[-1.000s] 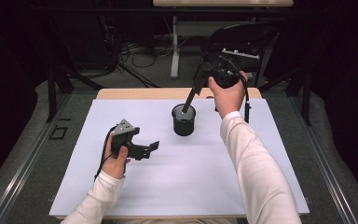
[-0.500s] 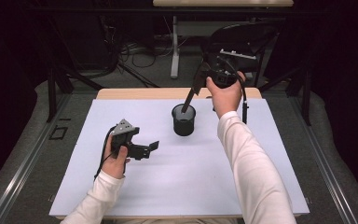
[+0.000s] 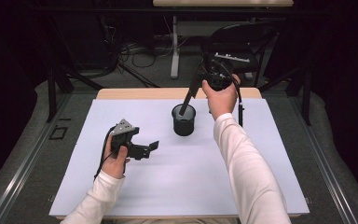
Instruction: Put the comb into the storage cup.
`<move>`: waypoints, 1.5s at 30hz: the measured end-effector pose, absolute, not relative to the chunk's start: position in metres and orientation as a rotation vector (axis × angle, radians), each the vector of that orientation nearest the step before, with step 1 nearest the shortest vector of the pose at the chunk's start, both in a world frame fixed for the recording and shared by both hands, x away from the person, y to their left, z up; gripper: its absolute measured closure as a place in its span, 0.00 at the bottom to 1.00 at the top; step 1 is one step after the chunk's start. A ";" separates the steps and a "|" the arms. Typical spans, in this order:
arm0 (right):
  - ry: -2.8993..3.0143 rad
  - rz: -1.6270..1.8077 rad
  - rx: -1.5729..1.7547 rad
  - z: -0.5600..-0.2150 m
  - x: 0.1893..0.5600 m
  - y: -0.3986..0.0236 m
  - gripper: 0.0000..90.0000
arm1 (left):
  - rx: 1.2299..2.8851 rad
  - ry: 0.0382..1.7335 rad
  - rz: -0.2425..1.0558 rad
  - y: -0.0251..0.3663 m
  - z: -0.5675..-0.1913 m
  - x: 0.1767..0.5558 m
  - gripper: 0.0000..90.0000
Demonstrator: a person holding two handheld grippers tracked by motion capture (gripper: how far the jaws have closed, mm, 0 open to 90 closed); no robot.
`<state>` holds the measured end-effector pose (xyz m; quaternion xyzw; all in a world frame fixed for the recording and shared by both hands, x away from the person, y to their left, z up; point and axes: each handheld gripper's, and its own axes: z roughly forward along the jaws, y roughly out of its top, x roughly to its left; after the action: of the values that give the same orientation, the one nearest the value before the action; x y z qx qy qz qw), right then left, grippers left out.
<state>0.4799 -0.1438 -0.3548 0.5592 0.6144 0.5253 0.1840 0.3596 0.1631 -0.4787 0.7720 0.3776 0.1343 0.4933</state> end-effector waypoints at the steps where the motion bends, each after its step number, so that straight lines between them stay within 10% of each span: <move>1: 1.735 1.477 1.577 -0.356 0.480 -0.143 0.97 | 1.872 0.916 0.326 0.163 -0.479 0.360 0.01; 45: 1.754 1.453 1.645 -0.398 0.488 -0.130 0.97 | 1.876 0.917 0.328 0.163 -0.479 0.360 0.01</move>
<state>0.4879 -0.1300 -0.3979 0.5774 0.6157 0.5100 0.1656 0.3600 0.1635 -0.4791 0.7728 0.3777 0.1350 0.4918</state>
